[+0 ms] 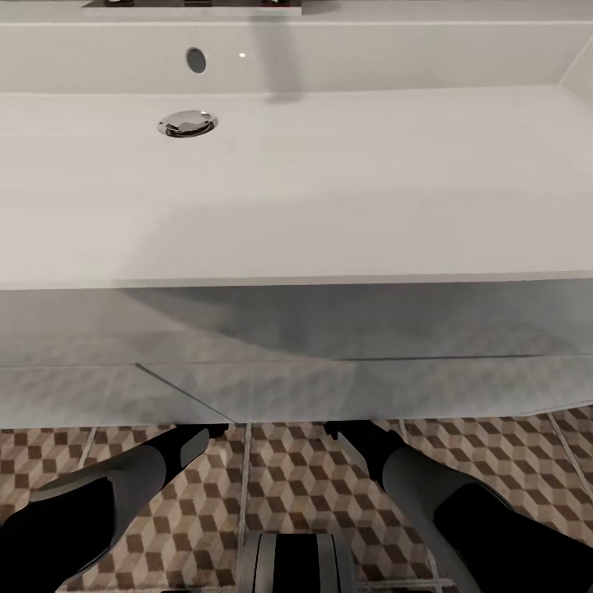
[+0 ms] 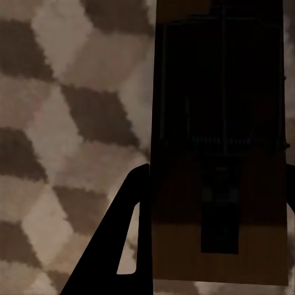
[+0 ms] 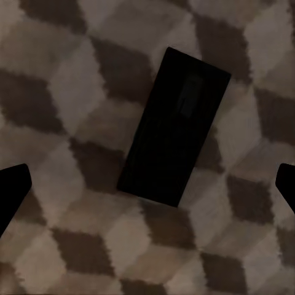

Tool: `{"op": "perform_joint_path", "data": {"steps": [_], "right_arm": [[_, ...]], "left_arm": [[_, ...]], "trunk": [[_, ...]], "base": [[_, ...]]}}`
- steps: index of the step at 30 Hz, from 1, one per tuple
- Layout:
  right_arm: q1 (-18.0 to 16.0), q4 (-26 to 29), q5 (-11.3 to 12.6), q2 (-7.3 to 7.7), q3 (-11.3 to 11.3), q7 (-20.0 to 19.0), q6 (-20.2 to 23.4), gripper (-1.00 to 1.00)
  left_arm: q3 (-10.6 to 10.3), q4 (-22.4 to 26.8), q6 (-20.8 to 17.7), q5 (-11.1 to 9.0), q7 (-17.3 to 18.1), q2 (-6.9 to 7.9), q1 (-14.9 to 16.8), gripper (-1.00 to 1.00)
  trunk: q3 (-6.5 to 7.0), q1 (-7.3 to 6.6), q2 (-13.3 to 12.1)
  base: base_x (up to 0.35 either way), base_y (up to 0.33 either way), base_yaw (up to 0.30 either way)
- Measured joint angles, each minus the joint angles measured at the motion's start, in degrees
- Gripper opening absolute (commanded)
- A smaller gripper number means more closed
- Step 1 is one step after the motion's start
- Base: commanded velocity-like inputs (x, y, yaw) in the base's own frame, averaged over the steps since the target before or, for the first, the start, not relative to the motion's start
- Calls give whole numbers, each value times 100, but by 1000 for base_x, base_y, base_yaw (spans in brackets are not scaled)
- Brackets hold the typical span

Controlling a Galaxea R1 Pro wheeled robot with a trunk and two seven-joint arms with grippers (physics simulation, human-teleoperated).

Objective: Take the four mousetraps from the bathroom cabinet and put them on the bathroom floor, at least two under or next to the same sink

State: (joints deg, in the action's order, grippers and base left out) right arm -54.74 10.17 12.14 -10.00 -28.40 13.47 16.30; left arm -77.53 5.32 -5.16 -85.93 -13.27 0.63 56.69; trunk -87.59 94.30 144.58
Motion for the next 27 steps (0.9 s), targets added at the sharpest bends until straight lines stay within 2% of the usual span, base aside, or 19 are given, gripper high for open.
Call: {"op": "perform_joint_path", "data": {"steps": [27], "right_arm": [[0, 0, 1, 0, -1, 0, 0, 100]], "left_arm": [[21, 0, 0, -13, -1, -3, -1, -100]], "trunk": [[0, 0, 0]], "base": [[0, 0, 0]]}}
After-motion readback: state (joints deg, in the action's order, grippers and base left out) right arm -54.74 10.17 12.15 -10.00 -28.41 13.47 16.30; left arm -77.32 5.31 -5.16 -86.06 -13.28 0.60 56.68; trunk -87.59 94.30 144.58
